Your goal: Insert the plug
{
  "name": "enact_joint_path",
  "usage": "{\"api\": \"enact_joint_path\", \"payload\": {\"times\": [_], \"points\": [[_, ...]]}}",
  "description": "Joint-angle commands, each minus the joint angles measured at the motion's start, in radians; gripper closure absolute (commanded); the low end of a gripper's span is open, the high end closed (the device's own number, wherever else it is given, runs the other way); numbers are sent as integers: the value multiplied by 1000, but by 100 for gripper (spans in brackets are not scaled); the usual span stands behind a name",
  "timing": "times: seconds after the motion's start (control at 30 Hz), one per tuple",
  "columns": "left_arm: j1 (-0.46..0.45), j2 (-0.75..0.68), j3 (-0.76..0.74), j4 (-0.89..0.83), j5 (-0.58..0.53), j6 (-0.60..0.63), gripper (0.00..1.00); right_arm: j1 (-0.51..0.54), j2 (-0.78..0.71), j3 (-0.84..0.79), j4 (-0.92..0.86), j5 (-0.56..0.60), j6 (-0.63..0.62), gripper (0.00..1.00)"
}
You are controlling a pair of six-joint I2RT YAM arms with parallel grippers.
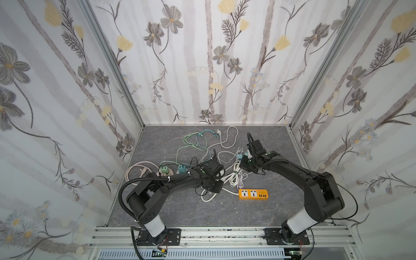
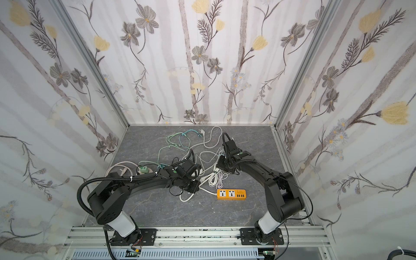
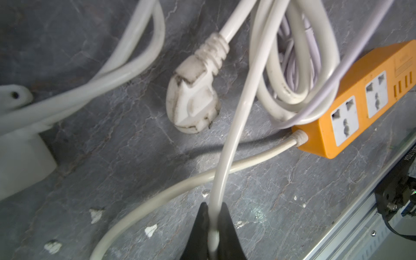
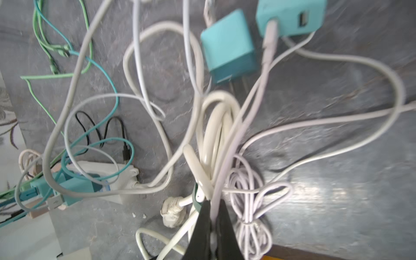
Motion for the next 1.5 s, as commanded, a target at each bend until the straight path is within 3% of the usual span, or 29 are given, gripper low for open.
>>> {"api": "enact_joint_path", "payload": {"times": [0.0, 0.07, 0.17, 0.4, 0.43, 0.53, 0.6, 0.67, 0.9, 1.0, 1.07, 1.23, 1.37, 1.47], "points": [[21, -24, -44, -58, -6, -48, 93, -69, -26, 14, 13, 30, -101, 93], [33, -40, -67, -47, -5, -63, 93, -110, -31, 23, 1, 10, -144, 86], [36, -57, -79, -49, -1, -66, 92, -141, -29, 30, 13, -17, -204, 100], [35, -123, -127, -57, 56, -56, 90, -221, 32, 82, 30, 57, -237, 100], [35, -135, -137, -58, 64, -57, 90, -228, 48, 95, 34, 53, -250, 96], [36, -186, -176, -59, 75, -61, 88, -232, 154, 199, -34, 21, -329, 62], [37, -230, -200, -57, 78, -65, 86, -231, 252, 302, -126, 16, -372, 53], [41, -267, -216, -44, 82, -71, 79, -231, 325, 369, -181, 11, -384, 49], [87, -431, -232, 81, 93, -111, 35, -224, 509, 546, -301, -15, -361, 45], [125, -478, -242, 99, 82, -101, 28, -210, 570, 633, -363, 14, -384, 30], [149, -493, -249, 100, 76, -93, 25, -197, 603, 680, -398, 37, -401, 29], [195, -513, -255, 133, 42, -94, 17, -173, 685, 822, -517, 109, -423, 31], [216, -551, -282, 196, -8, -114, 0, -150, 749, 924, -606, 180, -414, 36], [232, -578, -297, 227, -30, -111, 0, -147, 795, 995, -673, 192, -402, 40]]}}
